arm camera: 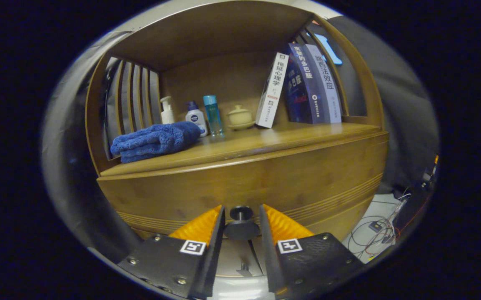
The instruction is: Pull open the drawer, take out the items inside it, and place them on the countertop above the cabinet.
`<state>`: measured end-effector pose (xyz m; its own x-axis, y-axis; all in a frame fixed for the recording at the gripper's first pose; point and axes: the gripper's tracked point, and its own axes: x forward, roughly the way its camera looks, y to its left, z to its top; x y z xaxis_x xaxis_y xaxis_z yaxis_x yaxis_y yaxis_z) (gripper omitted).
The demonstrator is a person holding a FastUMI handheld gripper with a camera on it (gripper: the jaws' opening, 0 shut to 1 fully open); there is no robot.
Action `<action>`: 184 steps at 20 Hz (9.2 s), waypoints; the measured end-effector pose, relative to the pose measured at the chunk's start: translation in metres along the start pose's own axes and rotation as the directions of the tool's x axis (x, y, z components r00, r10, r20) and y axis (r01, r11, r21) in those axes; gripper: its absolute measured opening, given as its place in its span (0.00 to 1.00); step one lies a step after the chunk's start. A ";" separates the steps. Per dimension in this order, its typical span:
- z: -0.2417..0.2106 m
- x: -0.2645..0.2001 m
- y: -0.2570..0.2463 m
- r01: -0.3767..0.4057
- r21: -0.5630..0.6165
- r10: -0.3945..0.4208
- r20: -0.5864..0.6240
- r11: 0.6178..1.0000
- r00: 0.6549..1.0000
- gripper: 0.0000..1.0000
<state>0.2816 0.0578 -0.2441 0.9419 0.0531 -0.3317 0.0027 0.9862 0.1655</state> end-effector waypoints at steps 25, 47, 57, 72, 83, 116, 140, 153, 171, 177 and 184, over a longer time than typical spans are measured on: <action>-0.023 -0.038 -0.001 0.015 -0.042 -0.017 -0.045 0.999 0.999 0.33; -0.066 -0.175 -0.011 0.139 -0.072 -0.145 -0.088 0.988 0.986 0.33; -0.066 -0.176 -0.010 0.112 -0.025 -0.114 -0.088 0.993 0.990 0.42; 0.055 -0.194 0.031 0.063 -0.071 -0.054 0.124 0.995 0.991 0.47; 0.007 -0.075 0.033 0.016 -0.166 -0.087 -0.430 0.986 0.899 0.47; 0.114 -0.050 0.030 0.026 -0.167 -0.065 -0.232 0.986 0.970 0.16; 0.148 0.083 0.033 0.020 -0.092 -0.033 -0.133 0.996 0.991 0.16; 0.192 0.047 0.037 0.041 -0.074 -0.036 0.058 0.996 0.998 0.46; 0.174 -0.179 0.050 0.007 -0.208 0.069 0.359 0.978 0.931 0.57; 0.110 -0.212 0.036 0.049 -0.228 0.026 0.316 0.972 0.949 0.65; 0.049 -0.220 0.026 0.035 -0.154 0.002 0.234 0.987 0.972 0.65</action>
<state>0.0908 0.0636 -0.1210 0.9943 0.0171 -0.1048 -0.0163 0.9998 0.0087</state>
